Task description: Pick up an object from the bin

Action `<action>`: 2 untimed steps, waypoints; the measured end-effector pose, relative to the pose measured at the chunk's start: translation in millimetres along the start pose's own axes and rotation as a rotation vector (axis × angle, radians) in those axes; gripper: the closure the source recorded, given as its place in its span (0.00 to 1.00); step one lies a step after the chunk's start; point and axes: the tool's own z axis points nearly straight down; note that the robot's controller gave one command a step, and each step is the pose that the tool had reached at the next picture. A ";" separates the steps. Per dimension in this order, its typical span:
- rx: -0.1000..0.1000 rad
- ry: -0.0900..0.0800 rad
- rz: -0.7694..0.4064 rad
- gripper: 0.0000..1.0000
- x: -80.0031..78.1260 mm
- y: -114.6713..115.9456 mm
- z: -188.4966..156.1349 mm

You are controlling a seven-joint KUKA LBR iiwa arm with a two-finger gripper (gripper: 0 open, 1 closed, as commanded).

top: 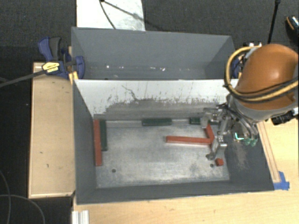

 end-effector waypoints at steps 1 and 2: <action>0.000 -0.002 -0.154 0.00 -56.8 -15.7 108.0; 0.000 -0.007 -0.391 0.00 -87.9 -0.7 169.7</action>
Offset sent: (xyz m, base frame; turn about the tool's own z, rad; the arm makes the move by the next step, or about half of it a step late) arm 0.0558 -0.0159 -0.1048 -0.1555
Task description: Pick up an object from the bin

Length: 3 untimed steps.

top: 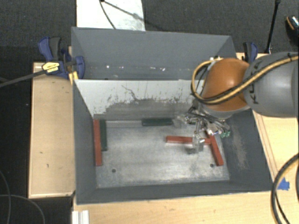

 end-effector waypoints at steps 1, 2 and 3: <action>0.001 -0.003 0.002 1.00 -0.6 -0.8 -2.0; 0.001 -0.001 -0.035 1.00 -8.8 20.9 -2.2; 0.004 -0.008 -0.064 1.00 10.1 35.0 -124.0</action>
Offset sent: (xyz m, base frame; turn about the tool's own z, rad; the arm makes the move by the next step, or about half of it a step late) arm 0.0000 0.0000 0.0000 0.0000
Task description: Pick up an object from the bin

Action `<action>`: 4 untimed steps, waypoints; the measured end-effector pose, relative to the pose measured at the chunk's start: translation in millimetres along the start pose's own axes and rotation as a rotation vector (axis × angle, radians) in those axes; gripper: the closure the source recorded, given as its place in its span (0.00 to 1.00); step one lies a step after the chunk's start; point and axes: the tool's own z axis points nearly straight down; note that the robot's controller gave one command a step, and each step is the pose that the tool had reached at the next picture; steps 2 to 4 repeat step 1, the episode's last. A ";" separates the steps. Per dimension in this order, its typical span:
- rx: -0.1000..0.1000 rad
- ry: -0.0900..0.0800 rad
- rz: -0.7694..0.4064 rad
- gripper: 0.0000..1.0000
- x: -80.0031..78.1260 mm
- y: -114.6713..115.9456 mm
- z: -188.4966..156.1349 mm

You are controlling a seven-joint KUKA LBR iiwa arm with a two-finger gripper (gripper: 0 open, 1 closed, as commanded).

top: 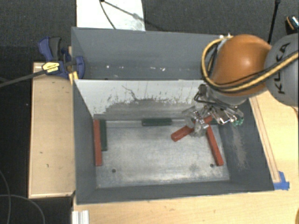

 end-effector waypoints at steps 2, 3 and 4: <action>-0.001 0.001 -0.031 1.00 13.9 22.3 -51.9; -0.001 0.001 -0.031 1.00 13.9 22.3 -51.9; -0.001 0.001 -0.031 1.00 13.9 22.3 -51.9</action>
Offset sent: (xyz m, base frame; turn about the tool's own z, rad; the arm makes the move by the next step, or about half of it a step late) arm -0.0239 0.0134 0.0478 -0.0359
